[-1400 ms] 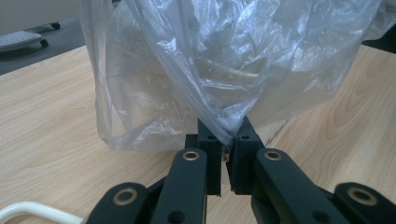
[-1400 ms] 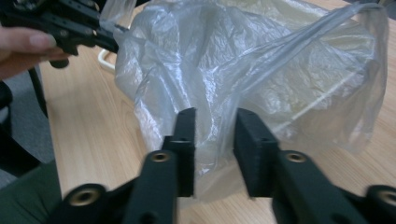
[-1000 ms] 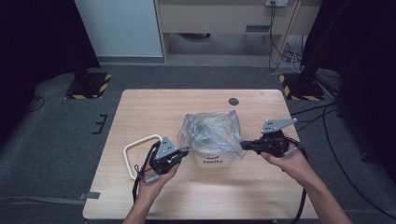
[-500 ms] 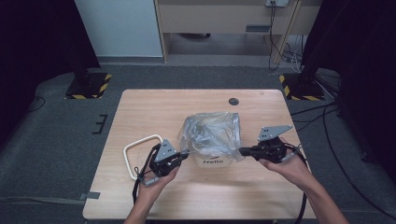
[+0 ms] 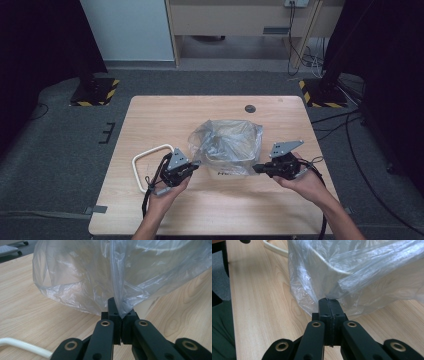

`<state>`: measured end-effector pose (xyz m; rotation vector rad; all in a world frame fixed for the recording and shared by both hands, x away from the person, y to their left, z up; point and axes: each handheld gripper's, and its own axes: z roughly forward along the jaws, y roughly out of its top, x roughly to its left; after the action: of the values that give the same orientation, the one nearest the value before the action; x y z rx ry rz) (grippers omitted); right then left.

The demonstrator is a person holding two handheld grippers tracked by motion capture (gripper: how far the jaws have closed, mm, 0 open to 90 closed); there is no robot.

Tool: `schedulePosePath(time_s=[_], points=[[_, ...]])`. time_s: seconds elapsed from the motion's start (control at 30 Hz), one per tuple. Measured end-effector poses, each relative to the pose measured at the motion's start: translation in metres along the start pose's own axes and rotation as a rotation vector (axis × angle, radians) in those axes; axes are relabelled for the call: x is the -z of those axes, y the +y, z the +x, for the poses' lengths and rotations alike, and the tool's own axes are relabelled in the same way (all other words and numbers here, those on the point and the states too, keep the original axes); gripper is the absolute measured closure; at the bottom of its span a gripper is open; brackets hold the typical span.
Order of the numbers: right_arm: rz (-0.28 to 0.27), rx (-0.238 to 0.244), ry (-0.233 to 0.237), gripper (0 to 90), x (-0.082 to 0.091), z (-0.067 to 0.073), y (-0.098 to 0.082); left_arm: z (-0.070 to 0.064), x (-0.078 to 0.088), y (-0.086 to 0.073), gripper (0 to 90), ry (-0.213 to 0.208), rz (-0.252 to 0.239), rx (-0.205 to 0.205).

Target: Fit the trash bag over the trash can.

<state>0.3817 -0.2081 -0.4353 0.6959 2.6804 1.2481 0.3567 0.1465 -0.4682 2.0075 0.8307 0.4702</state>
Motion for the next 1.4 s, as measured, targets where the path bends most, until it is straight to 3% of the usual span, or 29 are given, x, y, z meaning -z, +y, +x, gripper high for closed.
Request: schedulePosePath(time_s=[0.37,0.87,1.4], points=[[0.02,-0.002,-0.024,90.0,-0.008,-0.004,-0.011,0.001,-0.01,-0.006,88.8,0.006,0.022,0.006],[0.047,-0.017,-0.046,90.0,-0.022,-0.006,-0.021,-0.001,-0.014,-0.006,87.7,0.037,0.059,-0.035],[0.077,-0.023,-0.072,90.0,-0.033,-0.009,-0.024,0.002,-0.029,-0.011,86.9,0.026,0.122,-0.044]])
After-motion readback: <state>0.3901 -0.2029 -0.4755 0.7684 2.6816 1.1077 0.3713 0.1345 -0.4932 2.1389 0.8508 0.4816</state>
